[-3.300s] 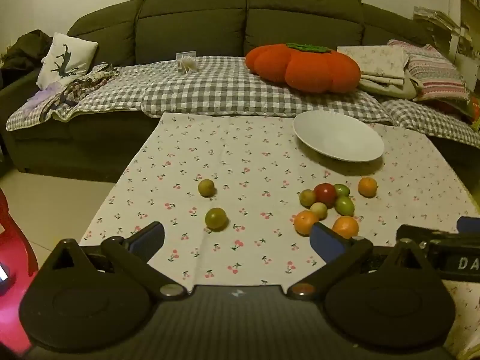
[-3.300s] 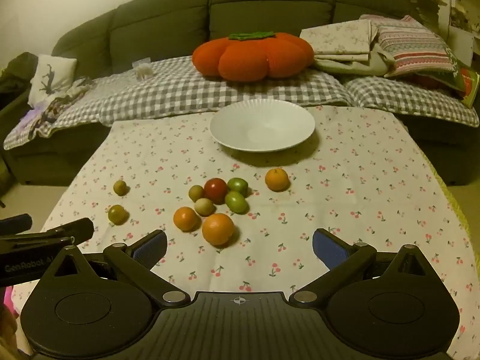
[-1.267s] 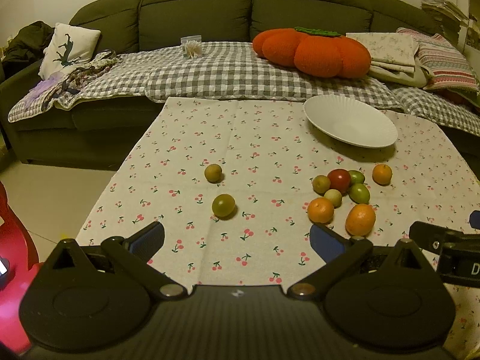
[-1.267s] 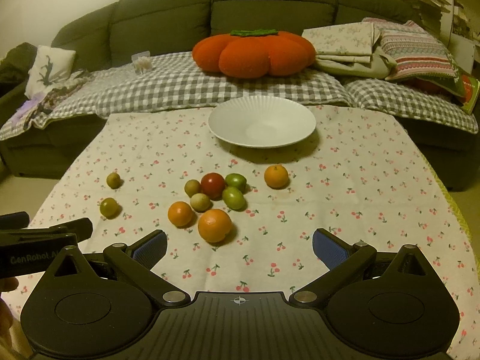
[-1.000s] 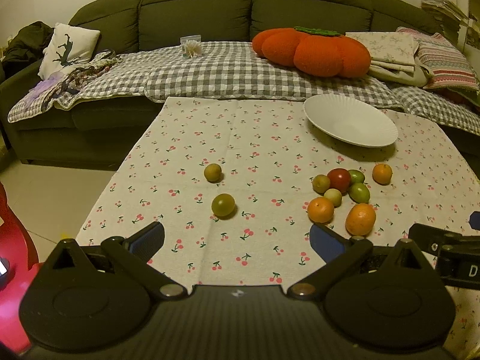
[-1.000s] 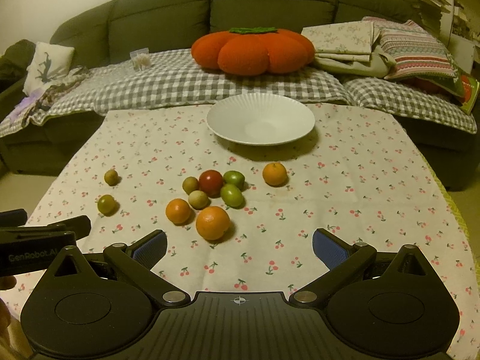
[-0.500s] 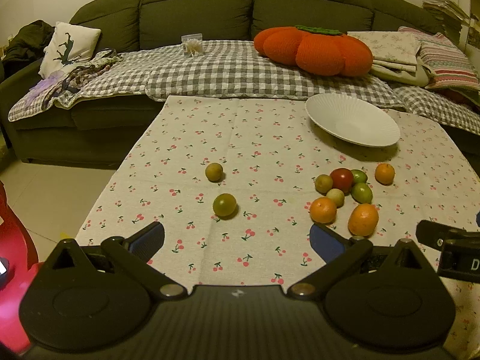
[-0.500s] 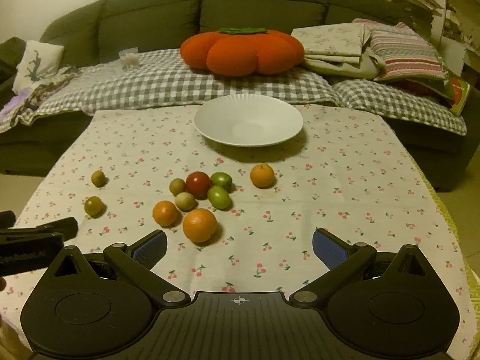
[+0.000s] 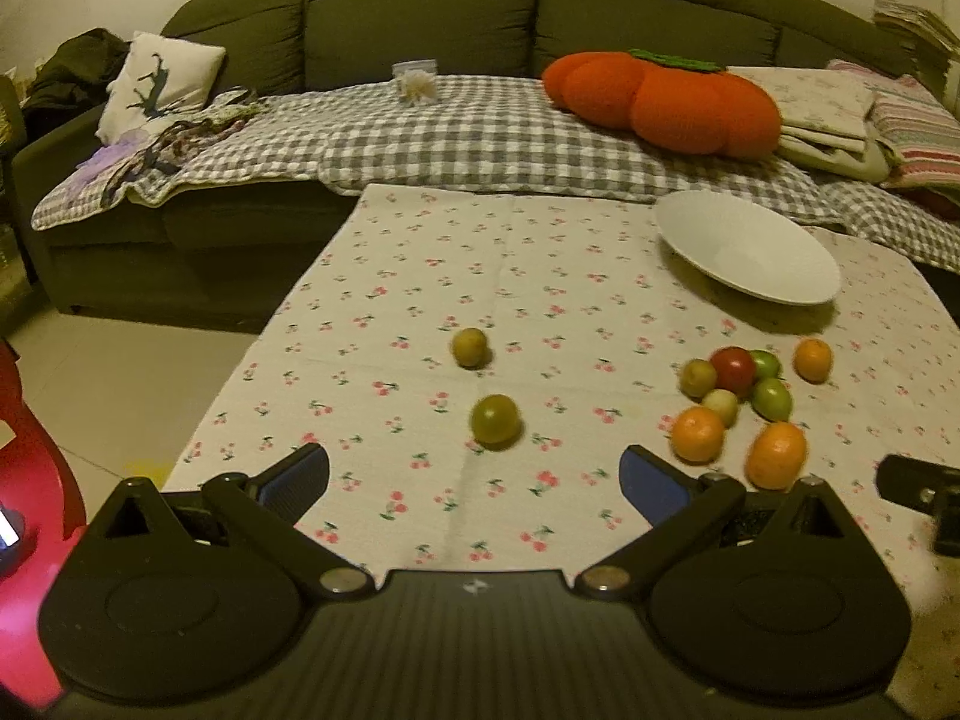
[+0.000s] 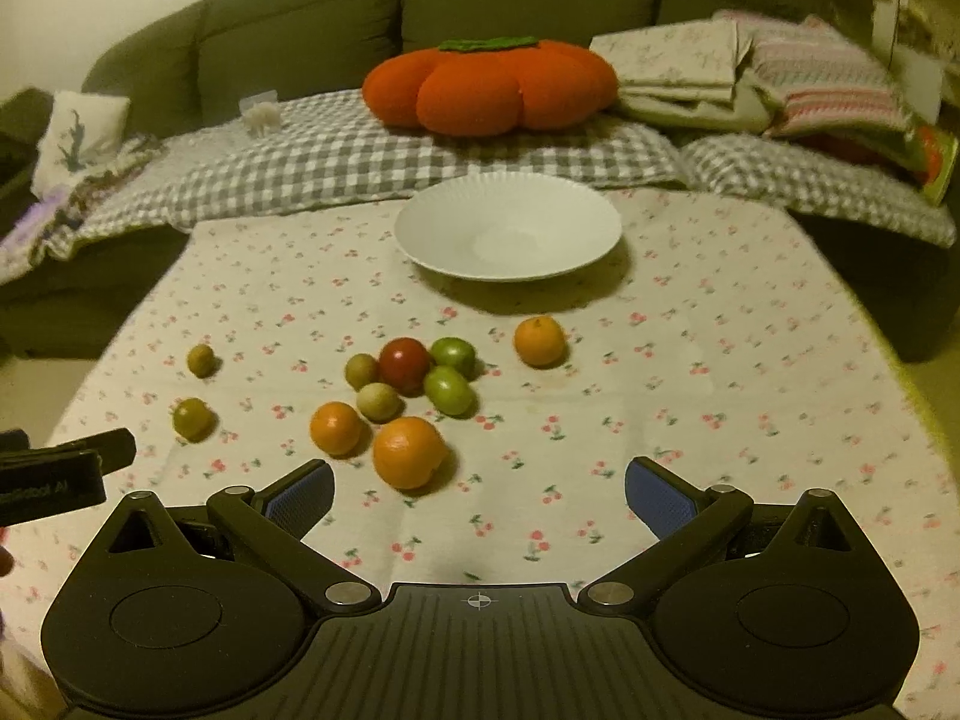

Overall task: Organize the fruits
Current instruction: 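Grasp the large orange with the right gripper while the left gripper grasps a yellow-green fruit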

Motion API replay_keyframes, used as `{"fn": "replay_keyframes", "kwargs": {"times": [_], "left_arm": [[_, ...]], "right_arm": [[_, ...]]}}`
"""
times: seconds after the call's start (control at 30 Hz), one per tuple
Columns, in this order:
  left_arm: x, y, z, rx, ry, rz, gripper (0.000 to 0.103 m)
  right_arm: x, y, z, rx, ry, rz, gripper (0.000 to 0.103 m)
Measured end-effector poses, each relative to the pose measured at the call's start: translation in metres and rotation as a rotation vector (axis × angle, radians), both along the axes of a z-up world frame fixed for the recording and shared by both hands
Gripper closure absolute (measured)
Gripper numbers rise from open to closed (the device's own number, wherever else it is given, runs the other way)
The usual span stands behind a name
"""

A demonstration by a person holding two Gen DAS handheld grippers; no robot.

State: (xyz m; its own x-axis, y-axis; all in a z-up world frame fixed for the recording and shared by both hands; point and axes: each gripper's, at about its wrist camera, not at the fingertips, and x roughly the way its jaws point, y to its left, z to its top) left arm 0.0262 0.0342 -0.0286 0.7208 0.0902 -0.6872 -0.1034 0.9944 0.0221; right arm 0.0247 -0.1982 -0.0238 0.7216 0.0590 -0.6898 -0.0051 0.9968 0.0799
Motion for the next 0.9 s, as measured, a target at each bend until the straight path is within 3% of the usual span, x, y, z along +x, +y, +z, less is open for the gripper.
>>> {"fn": "replay_keyframes", "kwargs": {"times": [0.27, 0.63, 0.9], "left_arm": [[0.033, 0.05, -0.005, -0.048, -0.006, 0.116, 0.001], [0.055, 0.009, -0.05, -0.009, 0.06, -0.033, 0.009], [0.066, 0.009, -0.059, -0.026, 0.071, -0.062, 0.021]], "right_arm": [[0.025, -0.002, -0.008, 0.04, 0.019, 0.042, 0.002], [0.046, 0.014, -0.03, 0.01, 0.026, 0.145, 0.018], [0.059, 0.015, -0.048, 0.017, 0.059, 0.151, 0.036]]}}
